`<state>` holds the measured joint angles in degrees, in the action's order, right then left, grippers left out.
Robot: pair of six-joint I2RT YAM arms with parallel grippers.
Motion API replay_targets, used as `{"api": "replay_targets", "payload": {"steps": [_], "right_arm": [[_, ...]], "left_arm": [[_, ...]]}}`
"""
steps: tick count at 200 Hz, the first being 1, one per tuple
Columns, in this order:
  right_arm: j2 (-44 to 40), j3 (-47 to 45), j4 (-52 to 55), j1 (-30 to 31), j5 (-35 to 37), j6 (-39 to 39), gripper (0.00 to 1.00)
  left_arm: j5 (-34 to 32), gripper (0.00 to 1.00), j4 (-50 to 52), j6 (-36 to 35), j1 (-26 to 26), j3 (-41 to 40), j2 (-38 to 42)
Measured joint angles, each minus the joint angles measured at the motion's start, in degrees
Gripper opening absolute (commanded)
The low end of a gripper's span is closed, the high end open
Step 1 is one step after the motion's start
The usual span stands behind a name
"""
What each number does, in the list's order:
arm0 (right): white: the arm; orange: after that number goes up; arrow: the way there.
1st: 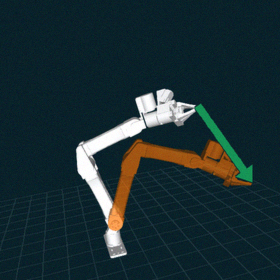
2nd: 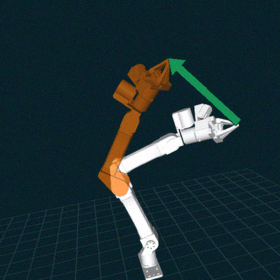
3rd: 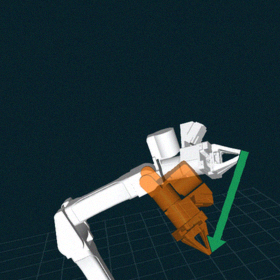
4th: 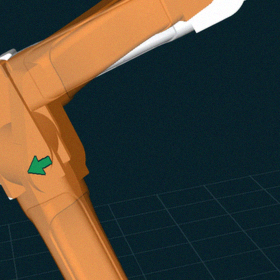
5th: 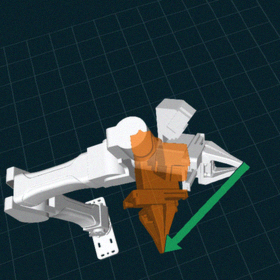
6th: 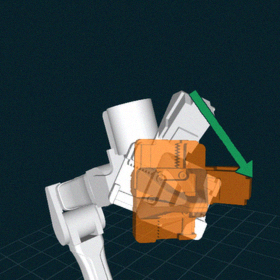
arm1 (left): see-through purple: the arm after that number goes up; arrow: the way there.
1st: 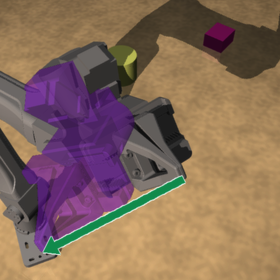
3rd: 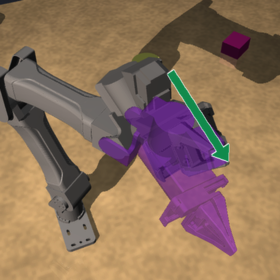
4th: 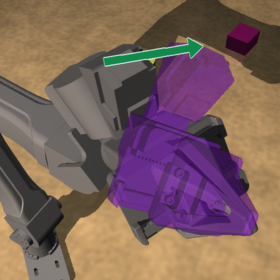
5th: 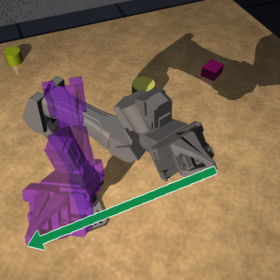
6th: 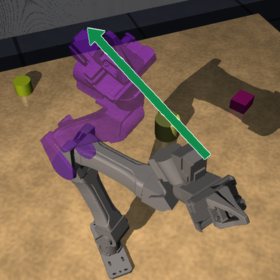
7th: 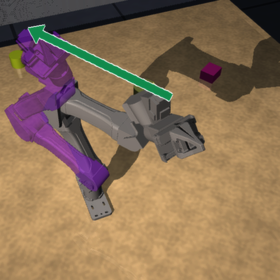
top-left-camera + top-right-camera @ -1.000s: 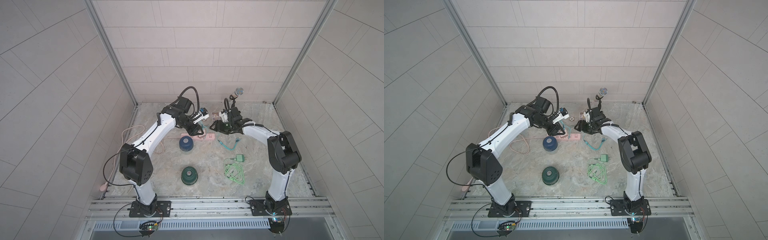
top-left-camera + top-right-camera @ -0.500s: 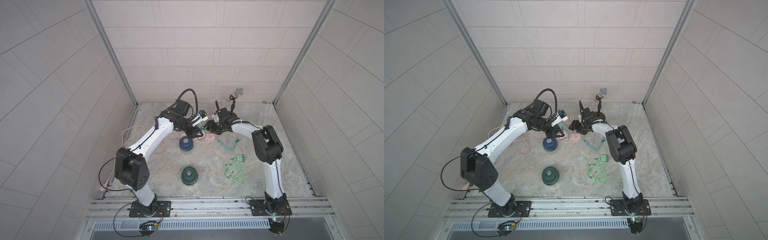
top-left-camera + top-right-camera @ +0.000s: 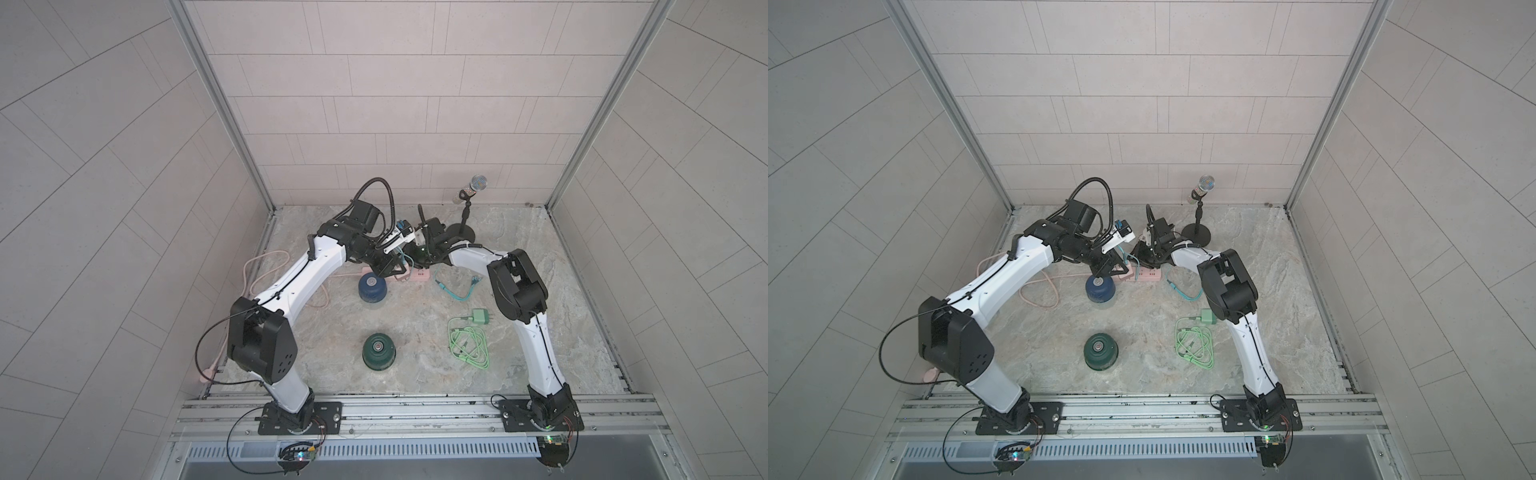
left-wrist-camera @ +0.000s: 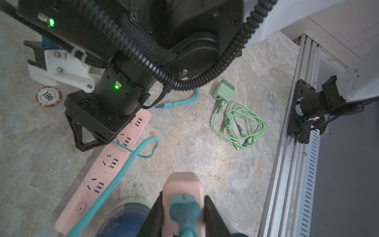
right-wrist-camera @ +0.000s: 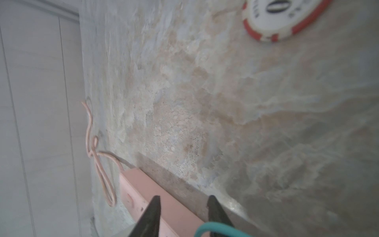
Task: Charge the cordless meat grinders
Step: Adjust the charging cable at the plug.
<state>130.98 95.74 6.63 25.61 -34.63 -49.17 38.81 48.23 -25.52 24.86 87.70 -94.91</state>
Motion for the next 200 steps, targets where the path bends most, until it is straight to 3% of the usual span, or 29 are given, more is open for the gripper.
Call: {"api": "replay_targets", "payload": {"steps": [15,40,88,132,170,200], "right_arm": [[-0.04,-0.28,-0.76,-0.52,-0.46,-0.5,0.09],[-1.95,-3.3,-3.17,-2.03,-0.92,-0.68,0.06],[-12.57,-12.5,-5.38,-6.56,-1.33,-0.11,0.05],[-22.99,-20.61,-6.8,-9.35,-2.54,1.27,0.05],[-27.02,-26.77,-6.84,-11.87,-3.72,2.36,0.05],[-27.89,-29.09,-6.38,-13.73,-3.91,3.32,0.06]], "left_arm": [[-0.7,0.0,0.04,-0.46,0.0,0.0,0.0],[-1.64,0.0,0.72,-2.21,-0.55,0.55,-0.46],[-1.4,0.0,1.75,-8.11,-3.32,5.33,-6.1],[-1.4,0.0,5.14,-17.66,-4.76,12.72,-16.96],[-2.45,0.0,7.45,-25.0,-5.42,20.28,-25.55],[-1.99,0.0,8.57,-30.16,-5.77,21.59,-28.3]]}}
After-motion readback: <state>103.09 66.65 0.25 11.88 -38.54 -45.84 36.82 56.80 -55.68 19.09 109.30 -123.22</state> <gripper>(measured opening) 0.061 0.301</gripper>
